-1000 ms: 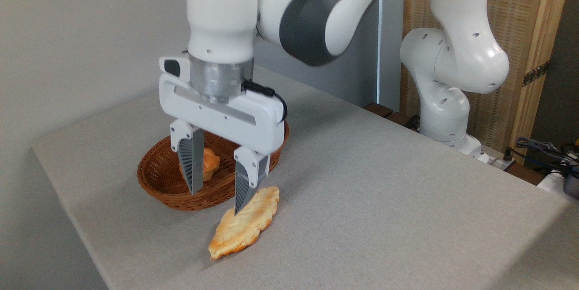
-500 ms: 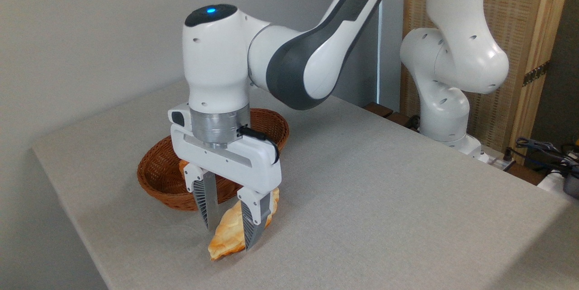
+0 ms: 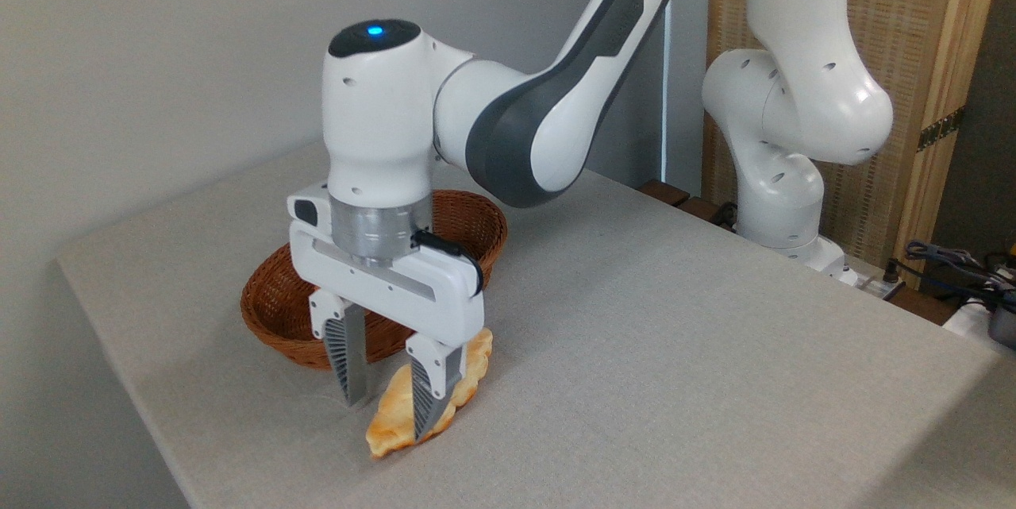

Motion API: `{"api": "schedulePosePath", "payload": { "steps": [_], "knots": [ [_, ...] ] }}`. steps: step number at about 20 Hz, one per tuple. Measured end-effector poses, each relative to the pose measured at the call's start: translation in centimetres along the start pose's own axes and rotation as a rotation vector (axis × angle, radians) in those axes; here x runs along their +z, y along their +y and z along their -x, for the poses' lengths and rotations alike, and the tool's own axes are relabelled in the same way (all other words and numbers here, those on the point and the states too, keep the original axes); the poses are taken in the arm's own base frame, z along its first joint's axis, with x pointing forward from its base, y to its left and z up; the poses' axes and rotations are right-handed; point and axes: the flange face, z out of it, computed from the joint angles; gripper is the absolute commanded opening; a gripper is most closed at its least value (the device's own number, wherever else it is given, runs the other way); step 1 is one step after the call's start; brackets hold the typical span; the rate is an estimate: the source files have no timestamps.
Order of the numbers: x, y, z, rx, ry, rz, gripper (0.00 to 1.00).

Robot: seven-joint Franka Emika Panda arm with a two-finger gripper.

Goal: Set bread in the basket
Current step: 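Lower the open gripper over the long flat bread loaf, then close the gripper on the end of the flat bread loaf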

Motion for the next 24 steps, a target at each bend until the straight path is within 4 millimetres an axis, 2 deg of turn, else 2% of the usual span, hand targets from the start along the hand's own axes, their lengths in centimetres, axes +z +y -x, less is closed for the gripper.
{"api": "schedulePosePath", "payload": {
  "steps": [2, 7, 21, 22, 24],
  "knots": [
    [1.0, 0.2, 0.6, -0.001, -0.019, 0.008, 1.00],
    [1.8, 0.4, 1.3, 0.039, -0.062, -0.012, 1.00],
    [1.6, 0.2, 1.9, 0.195, -0.133, 0.014, 1.00],
    [1.6, 0.1, 2.0, 0.205, -0.139, 0.018, 0.99],
    [1.5, 0.0, 2.1, 0.215, -0.144, 0.021, 0.89]
  ]
}}
